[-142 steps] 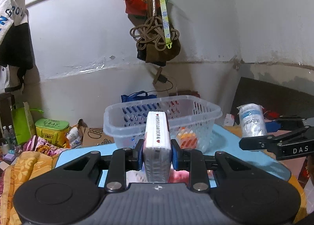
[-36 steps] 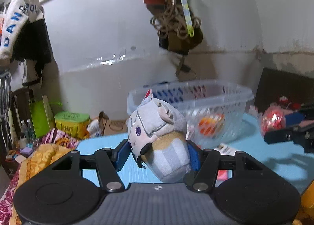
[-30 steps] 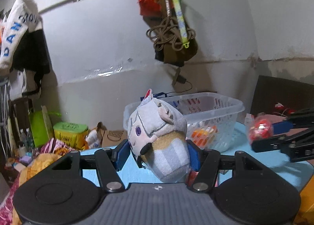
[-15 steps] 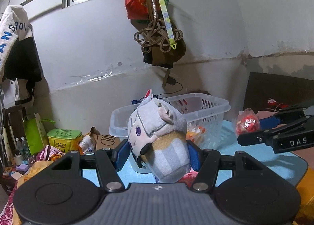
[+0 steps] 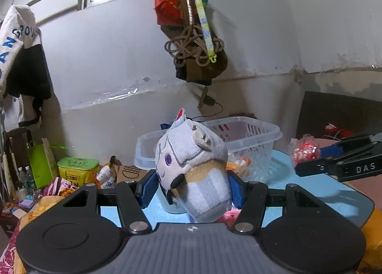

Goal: Organize objects
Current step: 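Carry the candy bag and plush toy over the basket and release both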

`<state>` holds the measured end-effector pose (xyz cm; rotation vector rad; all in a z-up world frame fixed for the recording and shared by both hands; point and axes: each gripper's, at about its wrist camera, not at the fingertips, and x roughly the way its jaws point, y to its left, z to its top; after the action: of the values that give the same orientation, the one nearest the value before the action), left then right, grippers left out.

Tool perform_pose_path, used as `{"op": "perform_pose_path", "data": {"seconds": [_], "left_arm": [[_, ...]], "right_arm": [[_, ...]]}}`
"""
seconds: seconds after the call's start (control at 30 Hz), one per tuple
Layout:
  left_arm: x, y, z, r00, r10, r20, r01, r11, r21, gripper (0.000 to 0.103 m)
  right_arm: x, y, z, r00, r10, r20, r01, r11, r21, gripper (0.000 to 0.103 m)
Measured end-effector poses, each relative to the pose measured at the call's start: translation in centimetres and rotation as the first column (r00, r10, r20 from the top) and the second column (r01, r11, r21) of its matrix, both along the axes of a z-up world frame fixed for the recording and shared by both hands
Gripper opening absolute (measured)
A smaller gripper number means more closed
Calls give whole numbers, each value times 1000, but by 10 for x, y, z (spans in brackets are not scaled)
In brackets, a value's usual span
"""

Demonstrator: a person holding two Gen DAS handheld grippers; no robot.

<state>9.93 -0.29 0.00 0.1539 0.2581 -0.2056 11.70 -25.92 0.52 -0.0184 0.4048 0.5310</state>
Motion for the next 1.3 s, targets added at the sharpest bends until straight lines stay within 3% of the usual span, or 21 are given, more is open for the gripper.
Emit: {"op": "perform_pose_path", "data": {"seconds": [0.3, 0.53, 0.7, 0.73, 0.77, 0.8, 0.87, 1.03, 1.17, 1.3], "left_arm": [[22, 15, 16, 1000, 19, 7, -18, 995, -100, 64], [92, -4, 39, 999, 3, -35, -8, 989, -148, 64], [139, -18, 45, 997, 24, -76, -36, 988, -153, 65], [148, -20, 42, 995, 29, -93, -42, 989, -145, 65], [158, -23, 39, 994, 32, -109, -47, 989, -137, 66], [166, -26, 34, 993, 24, -112, -37, 993, -115, 71], [171, -28, 26, 993, 52, -105, -60, 995, -75, 76], [136, -13, 30, 997, 72, -34, -75, 993, -93, 77], [89, -1, 38, 1000, 12, 15, -10, 987, -161, 93], [64, -7, 18, 1000, -23, 6, 24, 995, -92, 96]], "right_arm": [[18, 5, 13, 999, 10, 32, -11, 1000, 23, 49], [85, 28, 40, 993, -77, 86, 80, 996, -36, 49], [117, 41, 44, 990, -93, 104, 102, 991, -88, 51], [121, 44, 44, 990, -89, 112, 100, 990, -100, 63], [124, 48, 43, 990, -81, 116, 96, 988, -124, 94], [125, 53, 42, 987, -94, 129, 114, 981, -155, 103], [113, 55, 39, 977, -123, 174, 152, 975, -161, 103], [75, 45, 36, 978, -126, 168, 143, 985, -93, 103], [44, 32, 22, 995, -30, 98, 31, 999, -18, 103], [42, 29, -6, 1000, -26, 16, 26, 999, -23, 103]]}}
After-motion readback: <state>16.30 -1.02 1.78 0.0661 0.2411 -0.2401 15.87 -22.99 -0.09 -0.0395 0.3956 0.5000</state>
